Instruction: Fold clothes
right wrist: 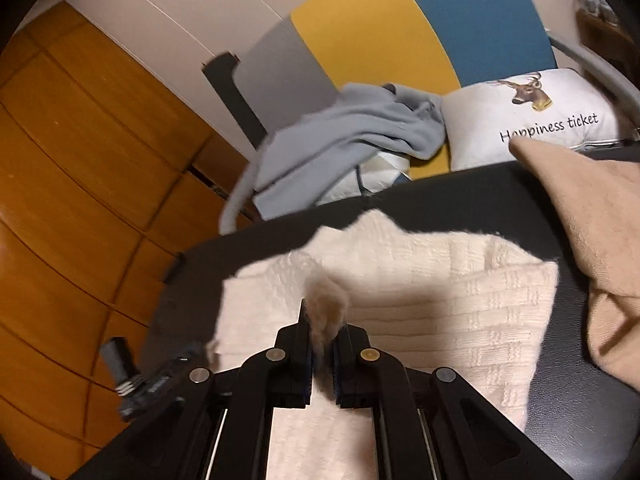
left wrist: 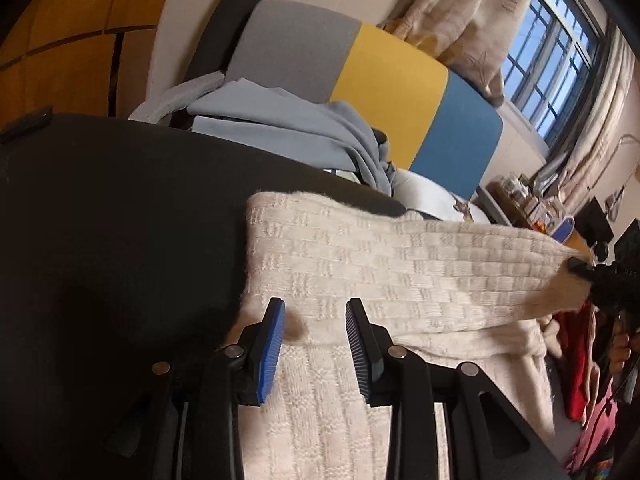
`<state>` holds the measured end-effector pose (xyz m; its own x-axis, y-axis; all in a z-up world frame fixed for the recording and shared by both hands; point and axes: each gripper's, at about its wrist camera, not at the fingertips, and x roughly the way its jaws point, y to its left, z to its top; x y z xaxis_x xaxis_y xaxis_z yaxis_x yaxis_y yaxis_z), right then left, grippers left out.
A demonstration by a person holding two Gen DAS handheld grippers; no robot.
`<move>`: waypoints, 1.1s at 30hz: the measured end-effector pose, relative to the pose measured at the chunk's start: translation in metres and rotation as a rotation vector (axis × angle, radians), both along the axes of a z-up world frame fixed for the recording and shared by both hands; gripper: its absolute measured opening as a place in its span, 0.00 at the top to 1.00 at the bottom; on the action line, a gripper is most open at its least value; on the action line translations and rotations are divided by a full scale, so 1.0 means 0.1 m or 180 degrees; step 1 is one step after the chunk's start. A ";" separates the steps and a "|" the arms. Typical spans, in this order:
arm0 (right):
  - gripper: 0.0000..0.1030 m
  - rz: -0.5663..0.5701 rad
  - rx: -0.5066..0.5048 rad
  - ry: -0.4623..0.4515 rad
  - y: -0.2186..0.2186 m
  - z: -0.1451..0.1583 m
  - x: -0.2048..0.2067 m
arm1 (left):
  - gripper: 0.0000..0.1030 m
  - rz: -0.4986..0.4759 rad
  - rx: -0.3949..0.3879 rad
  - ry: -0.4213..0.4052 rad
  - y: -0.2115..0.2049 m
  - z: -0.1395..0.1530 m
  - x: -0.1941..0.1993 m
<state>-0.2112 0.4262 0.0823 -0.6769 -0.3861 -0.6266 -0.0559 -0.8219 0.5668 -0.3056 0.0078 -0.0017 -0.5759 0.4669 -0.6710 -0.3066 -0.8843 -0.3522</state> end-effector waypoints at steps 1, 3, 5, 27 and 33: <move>0.93 -0.0027 0.0052 -0.0047 0.02 -0.02 0.00 | 0.70 0.0006 -0.0008 0.0004 -0.01 0.00 -0.02; 0.93 -0.0113 0.0065 -0.0286 0.13 -0.24 -0.04 | 0.70 -0.0017 0.0007 0.0029 -0.03 0.02 -0.06; 0.93 -0.0190 0.0096 -0.0569 0.23 -0.51 -0.09 | 0.69 -0.0078 -0.0131 0.0068 0.03 0.02 -0.13; 0.53 -0.0099 0.1832 -0.0203 -0.73 -0.89 -0.15 | 0.67 -0.0351 -0.0744 -0.0007 0.65 -0.26 -0.57; 0.51 -0.0187 0.1534 0.0043 -0.65 -1.01 0.13 | 0.65 -0.0252 -0.0432 -0.0057 0.37 -0.42 -0.35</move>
